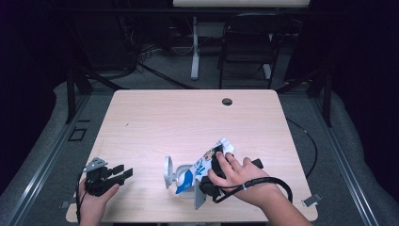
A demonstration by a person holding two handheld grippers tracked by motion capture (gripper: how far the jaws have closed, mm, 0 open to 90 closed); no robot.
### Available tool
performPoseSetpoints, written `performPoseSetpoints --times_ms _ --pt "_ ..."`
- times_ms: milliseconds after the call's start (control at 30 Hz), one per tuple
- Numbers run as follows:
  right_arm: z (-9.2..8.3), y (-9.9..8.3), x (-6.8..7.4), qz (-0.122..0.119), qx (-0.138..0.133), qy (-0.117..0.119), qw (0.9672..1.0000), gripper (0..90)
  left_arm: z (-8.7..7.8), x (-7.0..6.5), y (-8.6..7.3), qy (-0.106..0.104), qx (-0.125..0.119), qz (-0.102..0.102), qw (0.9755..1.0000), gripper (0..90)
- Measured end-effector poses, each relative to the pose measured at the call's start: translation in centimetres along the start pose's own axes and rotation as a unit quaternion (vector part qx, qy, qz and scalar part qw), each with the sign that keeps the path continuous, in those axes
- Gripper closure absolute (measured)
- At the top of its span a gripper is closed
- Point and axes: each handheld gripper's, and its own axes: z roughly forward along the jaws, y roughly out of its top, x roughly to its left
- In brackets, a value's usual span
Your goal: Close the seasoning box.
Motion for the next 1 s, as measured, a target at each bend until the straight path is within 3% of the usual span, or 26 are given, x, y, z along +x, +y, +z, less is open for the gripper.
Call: performPoseSetpoints --times_ms 533,567,600,1000 --pt "-0.01 -0.27 0.23 0.020 -0.015 0.002 0.9997 64.9 0.08 -0.06 -0.03 0.000 0.002 0.001 1.0000 51.3" --pt "-0.14 -0.29 0.13 0.011 -0.005 0.001 0.9999 64.9 0.09 -0.06 -0.04 0.001 0.002 0.001 1.0000 51.3" --pt "-0.06 -0.34 0.28 0.020 -0.011 0.005 0.9997 64.9 0.09 -0.06 -0.03 0.001 0.002 0.001 1.0000 51.3" --pt "-0.28 -0.80 0.56 0.028 -0.007 -0.001 0.9996 65.0 0.13 -0.10 -0.06 0.001 0.001 0.000 1.0000 51.3"
